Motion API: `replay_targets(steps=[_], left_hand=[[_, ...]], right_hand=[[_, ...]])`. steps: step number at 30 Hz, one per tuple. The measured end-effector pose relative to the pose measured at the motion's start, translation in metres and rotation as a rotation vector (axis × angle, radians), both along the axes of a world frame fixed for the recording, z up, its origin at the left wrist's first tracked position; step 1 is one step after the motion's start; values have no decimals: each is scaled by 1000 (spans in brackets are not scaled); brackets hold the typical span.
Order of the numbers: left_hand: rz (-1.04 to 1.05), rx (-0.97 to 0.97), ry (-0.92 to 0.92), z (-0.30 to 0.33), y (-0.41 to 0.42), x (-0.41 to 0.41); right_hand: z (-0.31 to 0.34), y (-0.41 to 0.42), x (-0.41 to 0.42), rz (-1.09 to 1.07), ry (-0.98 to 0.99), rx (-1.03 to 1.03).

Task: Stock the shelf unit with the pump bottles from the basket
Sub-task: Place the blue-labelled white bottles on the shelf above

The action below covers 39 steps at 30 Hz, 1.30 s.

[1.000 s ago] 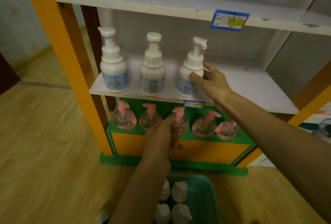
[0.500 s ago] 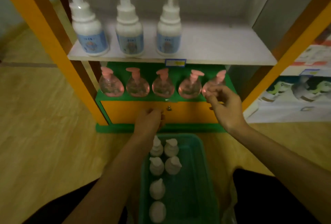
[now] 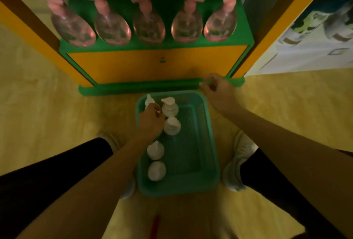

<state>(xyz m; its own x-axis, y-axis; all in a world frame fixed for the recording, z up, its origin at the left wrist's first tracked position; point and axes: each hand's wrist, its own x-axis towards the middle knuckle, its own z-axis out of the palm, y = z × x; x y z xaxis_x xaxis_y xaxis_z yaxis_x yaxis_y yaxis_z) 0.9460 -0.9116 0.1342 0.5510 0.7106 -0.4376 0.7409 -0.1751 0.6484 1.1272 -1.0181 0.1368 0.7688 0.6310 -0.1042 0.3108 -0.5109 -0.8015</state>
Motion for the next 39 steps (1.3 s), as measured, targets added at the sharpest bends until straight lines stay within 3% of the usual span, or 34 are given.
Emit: replay_targets(steps=[7,13,23,29,33,39], left_hand=[[-58,-110,50,-62,-4,8],[-150,-167,157,-106,-7,26],[-40,-108,74,-150,-15,32],[-64,-174,119,-171,-13,36],[-76,-116,129,-181,-15,35],[28,-152,32,-191,-19,34]], right_hand=[[-64,22,-7,176,183,-231],[-121,36,-13,295,151,-351],[-154,58,-19,340,203,-348],[-159,66,-22,341,251,-327],[-160,69,-24,336,260,-312],[-170,76,-25,321,288,-313]])
